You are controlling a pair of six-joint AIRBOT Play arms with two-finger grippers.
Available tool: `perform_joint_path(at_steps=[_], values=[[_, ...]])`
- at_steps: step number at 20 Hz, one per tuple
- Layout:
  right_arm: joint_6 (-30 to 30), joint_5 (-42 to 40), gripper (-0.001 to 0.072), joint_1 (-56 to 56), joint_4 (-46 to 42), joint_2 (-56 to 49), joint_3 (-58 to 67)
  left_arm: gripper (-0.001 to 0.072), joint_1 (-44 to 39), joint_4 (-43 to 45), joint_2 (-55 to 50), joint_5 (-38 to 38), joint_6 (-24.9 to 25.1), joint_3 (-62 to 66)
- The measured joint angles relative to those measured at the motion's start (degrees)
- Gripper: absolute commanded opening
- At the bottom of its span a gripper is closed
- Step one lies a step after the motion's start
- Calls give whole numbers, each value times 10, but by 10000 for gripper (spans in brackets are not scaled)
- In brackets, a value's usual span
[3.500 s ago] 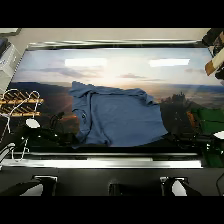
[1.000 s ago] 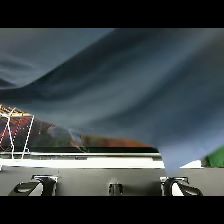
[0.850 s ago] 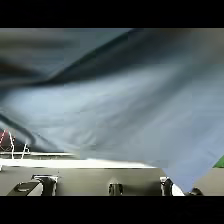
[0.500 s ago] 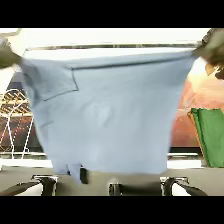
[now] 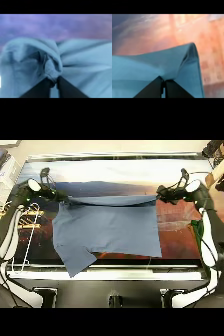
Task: Fold the clothes and pants, and hang the long-sleeved shirts on hangers.
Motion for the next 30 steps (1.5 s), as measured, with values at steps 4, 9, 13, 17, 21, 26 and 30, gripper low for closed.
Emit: perform_joint_path(at_steps=[4,9,13,17,21,26,30], values=[[12,-4,398,-5,1,-21,11,401,6,-4,-22,2,4,19],[-87,162,390,-58,-6,26,22,402,53,-21,12,-87,20,63],[-153,278,449,-122,4,101,-54,401,100,-52,100,-130,30,1],[-186,309,491,-174,9,217,-245,401,135,-62,233,-140,34,-177],[-204,287,490,-190,11,297,-411,401,158,-67,343,-139,35,-353],[-223,244,489,-195,7,323,-503,401,168,-77,396,-139,35,-457],[-229,212,486,-195,5,327,-540,401,169,-80,406,-140,34,-478]])
